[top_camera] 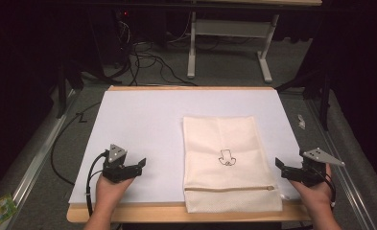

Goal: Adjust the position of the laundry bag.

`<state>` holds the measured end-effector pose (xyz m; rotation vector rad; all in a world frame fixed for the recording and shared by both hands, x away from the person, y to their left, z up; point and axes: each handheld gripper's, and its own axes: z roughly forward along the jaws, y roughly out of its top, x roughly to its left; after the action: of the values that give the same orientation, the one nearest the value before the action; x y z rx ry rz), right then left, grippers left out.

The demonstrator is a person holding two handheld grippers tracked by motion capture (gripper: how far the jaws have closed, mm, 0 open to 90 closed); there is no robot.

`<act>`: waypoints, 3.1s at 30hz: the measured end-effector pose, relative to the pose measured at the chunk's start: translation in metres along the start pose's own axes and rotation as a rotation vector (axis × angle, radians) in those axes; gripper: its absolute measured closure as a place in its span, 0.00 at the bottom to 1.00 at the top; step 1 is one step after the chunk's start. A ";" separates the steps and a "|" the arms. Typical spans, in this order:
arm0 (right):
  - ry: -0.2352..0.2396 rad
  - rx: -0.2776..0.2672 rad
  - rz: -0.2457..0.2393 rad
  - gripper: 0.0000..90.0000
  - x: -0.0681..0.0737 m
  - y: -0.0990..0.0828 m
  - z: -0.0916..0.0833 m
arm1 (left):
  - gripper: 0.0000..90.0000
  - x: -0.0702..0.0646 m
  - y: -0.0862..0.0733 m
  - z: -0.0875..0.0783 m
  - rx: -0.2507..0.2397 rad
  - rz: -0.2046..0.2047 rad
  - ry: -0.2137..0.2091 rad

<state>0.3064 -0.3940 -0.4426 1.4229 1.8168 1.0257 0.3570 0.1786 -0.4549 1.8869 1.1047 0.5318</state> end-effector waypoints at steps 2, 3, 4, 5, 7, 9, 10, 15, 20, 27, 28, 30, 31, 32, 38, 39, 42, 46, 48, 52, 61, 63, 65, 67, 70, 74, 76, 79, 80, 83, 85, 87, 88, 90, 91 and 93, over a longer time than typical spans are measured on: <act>0.002 0.001 0.005 0.01 0.000 0.000 0.000 | 0.26 -0.002 0.001 -0.001 -0.017 0.003 -0.015; 0.003 0.003 -0.001 0.01 0.000 -0.001 0.000 | 0.26 -0.004 0.002 -0.002 -0.038 0.000 -0.036; -0.002 0.006 -0.001 0.01 0.000 -0.001 -0.001 | 0.28 -0.006 0.002 -0.003 -0.055 -0.005 -0.052; -0.002 0.006 -0.002 0.01 0.001 -0.002 -0.002 | 0.29 -0.009 0.003 -0.002 -0.063 -0.008 -0.056; 0.000 0.003 -0.005 0.02 0.001 -0.003 -0.004 | 0.28 -0.014 0.004 0.000 -0.061 -0.006 -0.040; 0.002 0.007 -0.003 0.02 0.001 -0.004 -0.004 | 0.29 -0.018 0.004 0.004 -0.043 -0.015 -0.058; 0.008 0.008 -0.003 0.02 0.000 -0.005 -0.003 | 0.30 -0.021 0.005 0.007 -0.037 -0.017 -0.067; 0.039 0.034 -0.007 0.08 0.004 -0.006 0.001 | 0.36 -0.043 0.015 0.033 0.017 0.001 -0.113; 0.057 0.048 -0.044 0.12 0.011 -0.006 0.003 | 0.40 -0.077 0.027 0.063 0.067 0.044 -0.172; 0.069 0.056 -0.059 0.18 0.014 -0.008 0.003 | 0.45 -0.114 0.036 0.111 0.183 0.093 -0.161; 0.064 0.062 -0.060 0.18 0.014 -0.008 0.003 | 0.44 -0.122 0.038 0.120 0.180 0.118 -0.124; 0.065 0.062 -0.059 0.18 0.014 -0.009 0.003 | 0.52 -0.125 0.040 0.122 0.182 0.122 -0.115; 0.065 0.062 -0.063 0.19 0.015 -0.009 0.002 | 0.72 -0.130 0.043 0.124 0.191 0.139 -0.116; 0.065 0.062 -0.063 0.19 0.015 -0.009 0.002 | 0.82 -0.130 0.043 0.124 0.191 0.139 -0.116; 0.063 0.058 -0.073 0.26 0.016 -0.008 0.002 | 0.98 -0.125 0.051 0.129 0.180 0.100 -0.095; 0.061 0.055 -0.080 0.28 0.016 -0.008 0.002 | 0.98 -0.120 0.052 0.130 0.166 0.084 -0.071; 0.069 0.055 -0.073 0.31 0.017 -0.008 0.001 | 0.98 -0.101 0.054 0.133 0.145 0.032 -0.002; 0.087 0.050 -0.071 0.35 0.017 -0.008 0.002 | 0.97 -0.074 0.055 0.131 0.127 -0.006 0.089; 0.088 0.054 -0.070 0.36 0.018 -0.008 0.002 | 0.97 -0.064 0.055 0.129 0.108 -0.030 0.114; 0.100 0.056 -0.093 0.39 0.023 -0.008 0.003 | 0.69 -0.053 0.056 0.112 0.021 -0.059 0.078; 0.212 0.074 -0.125 0.55 0.040 -0.006 0.009 | 0.49 -0.071 0.028 0.025 -0.046 0.032 -0.090; 0.228 0.083 -0.130 0.55 0.046 -0.005 0.011 | 0.49 -0.072 0.018 0.015 -0.049 0.042 -0.112; 0.232 0.098 -0.118 0.54 0.055 -0.002 0.014 | 0.44 -0.072 0.016 0.012 -0.045 0.049 -0.097; 0.222 0.113 -0.110 0.69 0.061 -0.001 0.016 | 0.42 -0.071 0.015 0.014 -0.052 0.041 -0.077; 0.220 0.119 -0.107 0.89 0.065 0.001 0.017 | 0.44 -0.067 0.015 0.020 -0.036 -0.033 -0.142; 0.242 0.122 -0.074 1.00 0.067 0.004 0.020 | 0.44 -0.069 0.016 0.020 -0.067 -0.007 -0.152; 0.243 0.138 -0.090 1.00 0.071 0.003 0.022 | 0.44 -0.070 0.016 0.019 -0.071 0.002 -0.148; 0.240 0.149 -0.110 0.94 0.075 0.001 0.025 | 0.44 -0.069 0.017 0.019 -0.086 -0.022 -0.161; 0.242 0.151 -0.117 0.91 0.077 0.001 0.026 | 0.44 -0.070 0.017 0.018 -0.094 -0.021 -0.159; 0.238 0.163 -0.115 0.86 0.080 0.000 0.028 | 0.44 -0.072 0.017 0.016 -0.101 -0.002 -0.150; 0.243 0.170 -0.123 0.83 0.083 -0.001 0.030 | 0.44 -0.073 0.017 0.015 -0.103 0.003 -0.143; 0.249 0.185 -0.128 0.81 0.086 -0.002 0.032 | 0.45 -0.073 0.018 0.015 -0.102 0.003 -0.139; 0.248 0.191 -0.130 0.80 0.087 -0.003 0.033 | 0.45 -0.072 0.018 0.015 -0.105 0.004 -0.135; 0.245 0.204 -0.130 0.77 0.088 -0.004 0.034 | 0.44 -0.072 0.018 0.016 -0.104 0.010 -0.132; 0.244 0.209 -0.128 0.75 0.088 -0.004 0.035 | 0.44 -0.073 0.018 0.016 -0.102 0.012 -0.134; 0.255 0.229 -0.124 0.71 0.089 -0.006 0.038 | 0.44 -0.073 0.018 0.017 -0.102 0.016 -0.135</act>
<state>0.3135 -0.3010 -0.4673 1.3364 2.2388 0.9976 0.3398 0.1042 -0.4445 1.8162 0.9583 0.4541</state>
